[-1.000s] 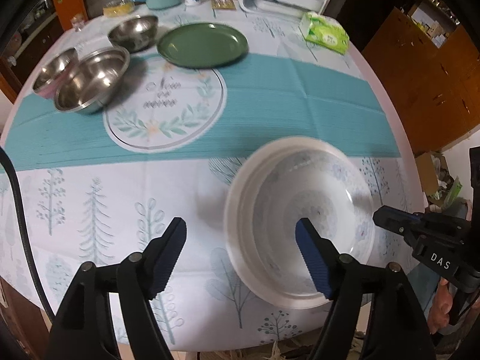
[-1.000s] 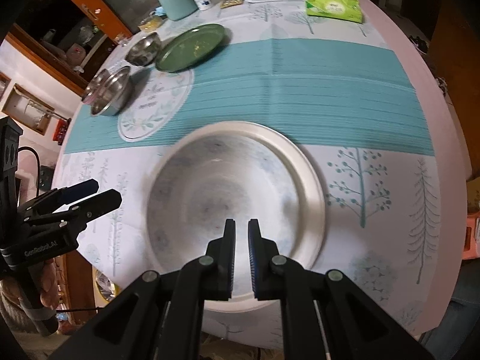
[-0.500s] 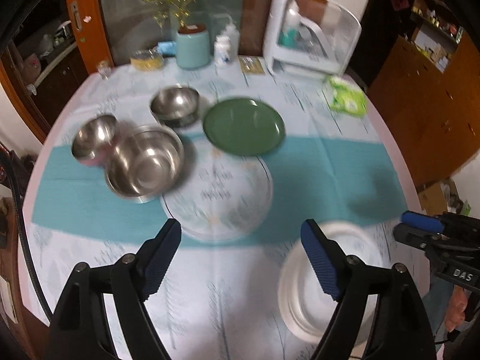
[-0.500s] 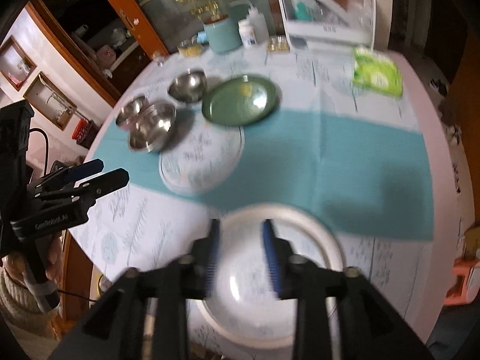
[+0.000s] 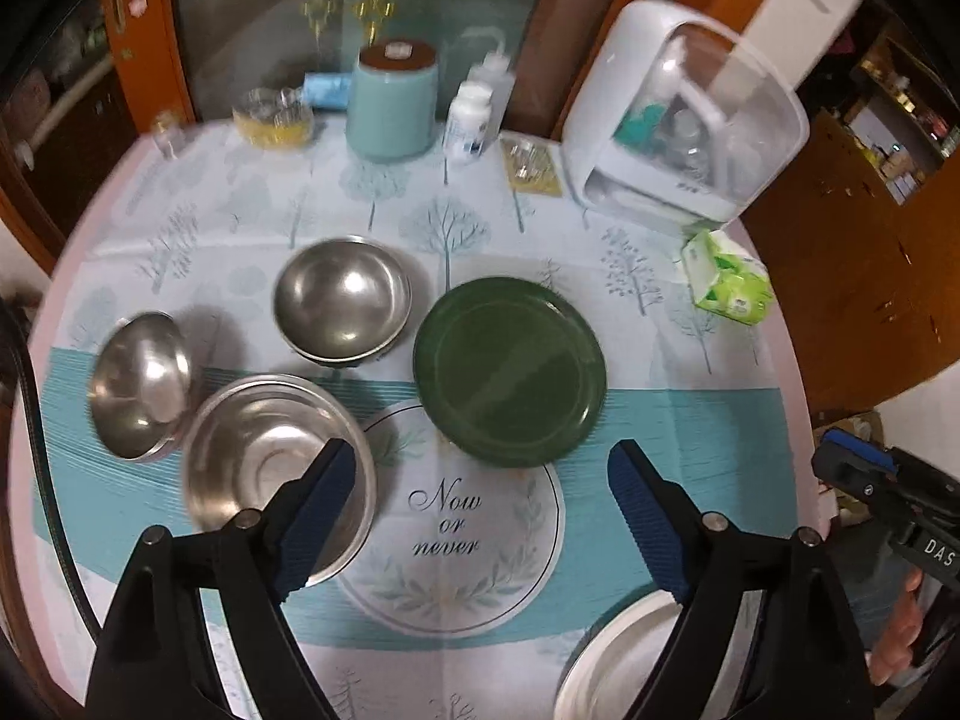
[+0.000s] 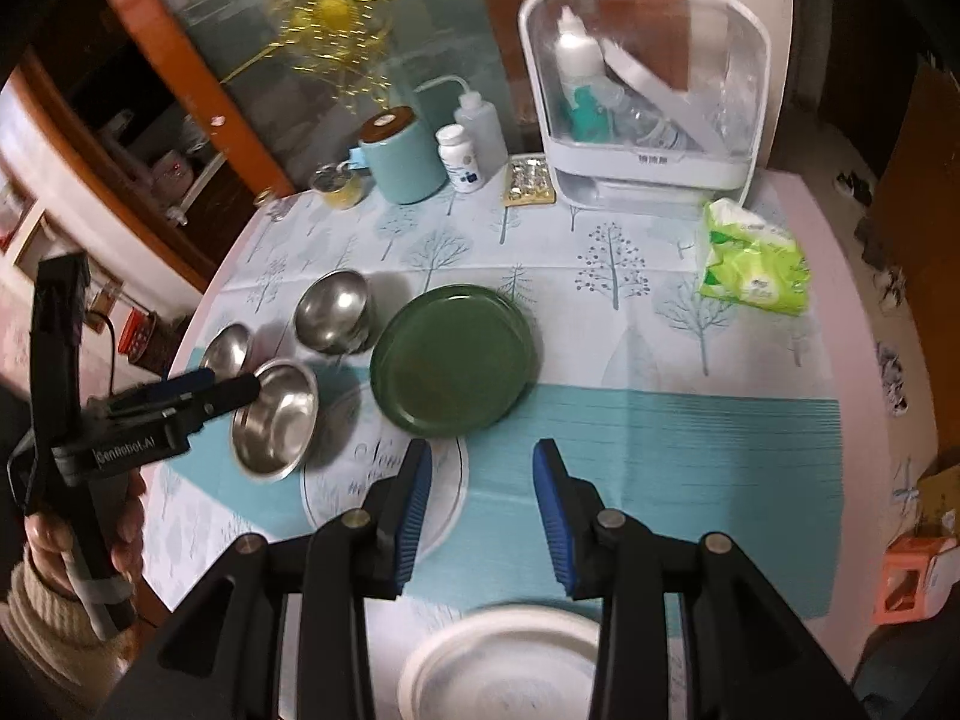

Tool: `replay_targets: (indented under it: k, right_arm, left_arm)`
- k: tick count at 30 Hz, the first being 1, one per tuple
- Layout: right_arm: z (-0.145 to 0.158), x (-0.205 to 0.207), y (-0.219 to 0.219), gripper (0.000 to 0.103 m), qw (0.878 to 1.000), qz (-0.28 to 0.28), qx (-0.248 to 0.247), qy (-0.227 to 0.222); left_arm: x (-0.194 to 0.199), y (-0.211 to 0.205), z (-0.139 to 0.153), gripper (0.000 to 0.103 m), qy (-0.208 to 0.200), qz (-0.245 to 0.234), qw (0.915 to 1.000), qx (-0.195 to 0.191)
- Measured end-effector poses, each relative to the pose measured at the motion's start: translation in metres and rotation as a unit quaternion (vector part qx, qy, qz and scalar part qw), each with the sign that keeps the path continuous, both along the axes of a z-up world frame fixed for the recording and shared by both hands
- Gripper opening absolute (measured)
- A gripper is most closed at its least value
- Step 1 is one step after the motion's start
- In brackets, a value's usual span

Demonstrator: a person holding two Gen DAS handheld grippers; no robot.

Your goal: Organize plates and bowls

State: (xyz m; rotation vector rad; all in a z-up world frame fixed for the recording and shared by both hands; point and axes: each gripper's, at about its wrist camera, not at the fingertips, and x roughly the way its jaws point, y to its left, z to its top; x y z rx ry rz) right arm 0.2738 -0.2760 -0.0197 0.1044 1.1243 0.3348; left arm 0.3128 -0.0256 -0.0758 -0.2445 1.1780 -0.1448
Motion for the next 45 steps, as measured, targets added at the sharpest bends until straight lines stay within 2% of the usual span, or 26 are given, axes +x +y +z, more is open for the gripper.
replay_targets:
  k: [5,10,17,29,36,41,45]
  right_arm:
    - [-0.035,0.045,0.007,0.035,0.999,-0.012,0.012,0.040]
    - [-0.080,0.079,0.011,0.035,0.996,-0.027,0.026,0.085]
    - [-0.125,0.108,0.012,0.035,0.989,-0.049,0.054,0.129]
    - [-0.161,0.132,0.016,0.035,0.987,-0.058,0.045,0.142]
    - [-0.178,0.140,0.022,0.035,0.986,-0.056,0.035,0.151]
    - [-0.186,0.143,0.025,0.024,0.986,-0.052,0.033,0.157]
    - [-0.190,0.144,0.028,0.022,0.985,-0.051,0.031,0.159]
  left_arm:
    - [0.034,-0.002,-0.038,0.085,0.030,-0.011,0.9994,-0.010]
    - [0.058,0.004,-0.077,0.082,0.058,0.000,0.9982,-0.014]
    - [0.077,0.004,-0.113,0.071,0.087,0.005,0.9957,-0.030]
    - [0.093,0.005,-0.141,0.063,0.099,0.016,0.9940,-0.043]
    - [0.097,0.006,-0.150,0.050,0.105,0.012,0.9930,-0.053]
    - [0.099,0.011,-0.153,0.047,0.105,0.019,0.9925,-0.060]
    - [0.100,0.015,-0.157,0.042,0.106,0.024,0.9924,-0.057]
